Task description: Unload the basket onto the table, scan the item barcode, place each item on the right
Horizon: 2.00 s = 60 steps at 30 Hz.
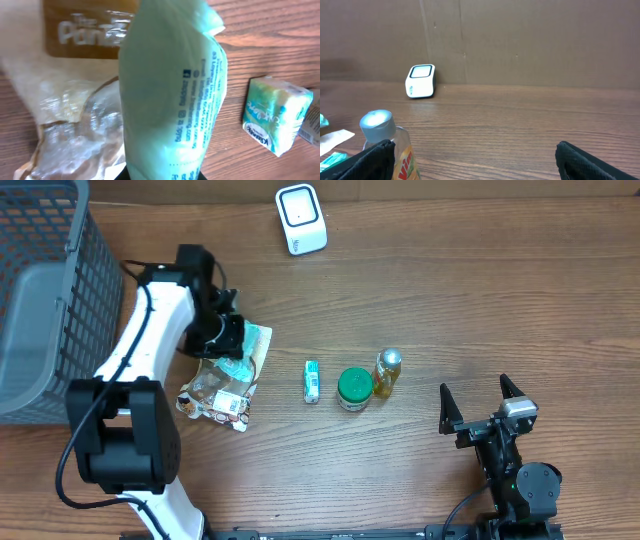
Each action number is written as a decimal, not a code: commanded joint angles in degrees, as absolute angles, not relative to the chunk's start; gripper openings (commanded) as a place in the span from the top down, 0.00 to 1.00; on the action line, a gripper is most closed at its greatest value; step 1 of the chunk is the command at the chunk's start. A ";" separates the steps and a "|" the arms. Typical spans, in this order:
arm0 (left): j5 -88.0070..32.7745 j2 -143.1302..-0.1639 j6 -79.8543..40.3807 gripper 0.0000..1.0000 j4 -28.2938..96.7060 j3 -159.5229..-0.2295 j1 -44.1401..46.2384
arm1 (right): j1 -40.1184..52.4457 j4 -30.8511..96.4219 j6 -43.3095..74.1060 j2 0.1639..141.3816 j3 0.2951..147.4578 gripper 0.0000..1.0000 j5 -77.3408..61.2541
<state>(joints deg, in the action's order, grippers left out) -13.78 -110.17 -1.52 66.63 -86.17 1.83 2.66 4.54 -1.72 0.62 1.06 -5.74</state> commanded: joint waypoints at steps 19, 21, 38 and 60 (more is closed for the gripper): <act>-2.61 -110.67 -9.04 0.95 68.84 -80.71 -9.02 | 2.55 4.27 -1.98 0.16 0.45 0.00 -5.65; -3.77 -110.67 -9.04 0.95 67.94 -79.02 -8.34 | 2.55 4.27 -1.98 0.16 0.45 0.00 -5.67; -8.27 -110.65 -11.64 0.96 69.21 -80.40 -2.09 | 2.55 4.27 -1.98 0.16 0.45 0.00 -5.67; 4.64 -111.24 -14.68 0.92 71.83 -81.10 -1.17 | 2.55 4.27 -1.98 0.16 0.45 0.00 -5.67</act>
